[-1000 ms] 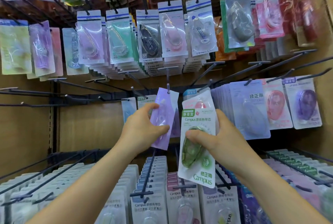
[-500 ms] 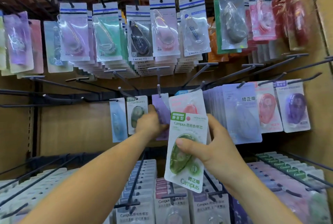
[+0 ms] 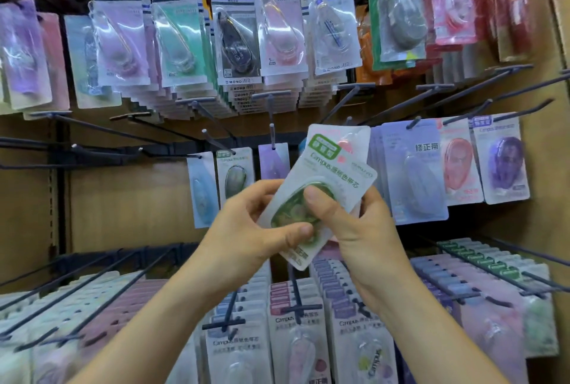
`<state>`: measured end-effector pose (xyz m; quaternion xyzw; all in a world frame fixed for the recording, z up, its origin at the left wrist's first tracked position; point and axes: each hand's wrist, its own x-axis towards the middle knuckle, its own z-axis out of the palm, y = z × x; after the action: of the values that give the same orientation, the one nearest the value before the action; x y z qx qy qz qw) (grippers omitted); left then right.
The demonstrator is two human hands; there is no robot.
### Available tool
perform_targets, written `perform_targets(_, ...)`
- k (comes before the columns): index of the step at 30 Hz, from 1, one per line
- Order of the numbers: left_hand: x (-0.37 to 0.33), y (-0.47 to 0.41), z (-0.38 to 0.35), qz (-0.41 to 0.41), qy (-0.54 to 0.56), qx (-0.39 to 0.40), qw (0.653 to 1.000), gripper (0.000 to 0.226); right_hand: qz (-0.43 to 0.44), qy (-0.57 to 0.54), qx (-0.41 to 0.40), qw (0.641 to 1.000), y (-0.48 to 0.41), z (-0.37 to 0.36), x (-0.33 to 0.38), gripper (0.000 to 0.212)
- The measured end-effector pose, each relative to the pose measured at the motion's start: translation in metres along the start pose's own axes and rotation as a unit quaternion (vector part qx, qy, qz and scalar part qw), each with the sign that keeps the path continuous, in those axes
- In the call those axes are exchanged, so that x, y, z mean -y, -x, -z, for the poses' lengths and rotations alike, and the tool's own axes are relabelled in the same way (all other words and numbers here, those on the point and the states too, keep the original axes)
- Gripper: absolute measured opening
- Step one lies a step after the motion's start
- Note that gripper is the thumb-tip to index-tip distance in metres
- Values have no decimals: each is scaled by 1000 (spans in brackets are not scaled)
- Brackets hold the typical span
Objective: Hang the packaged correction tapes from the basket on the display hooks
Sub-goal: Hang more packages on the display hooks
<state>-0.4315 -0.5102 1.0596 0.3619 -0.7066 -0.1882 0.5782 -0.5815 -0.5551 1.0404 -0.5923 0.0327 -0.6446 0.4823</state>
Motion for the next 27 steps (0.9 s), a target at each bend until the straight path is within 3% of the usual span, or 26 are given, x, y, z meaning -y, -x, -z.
perform_targets(7, 5, 11, 5, 38, 94, -28, 994, 30, 7, -8, 13, 1000, 8, -5, 1, 47)
perform_targets(11, 0, 17, 6, 50, 187, -72, 978, 48, 28, 38, -13, 999, 12, 0, 0, 25)
perform_targets(14, -7, 23, 12, -17, 145, -138, 980, 66, 32, 62, -31, 997, 15, 5, 3, 22)
perform_targets(18, -10, 29, 15, -112, 11, -186, 976, 46, 49, 67, -38, 996, 21, 14, 14, 25)
perform_targets(24, -12, 27, -22, -164, -129, -170, 963, 34, 63, 18, -23, 998, 29, 23, 37, 17)
perform_targets(27, -18, 21, -42, -157, -130, -146, 968, 25, 70, 33, -28, 997, 34, 28, 46, 17)
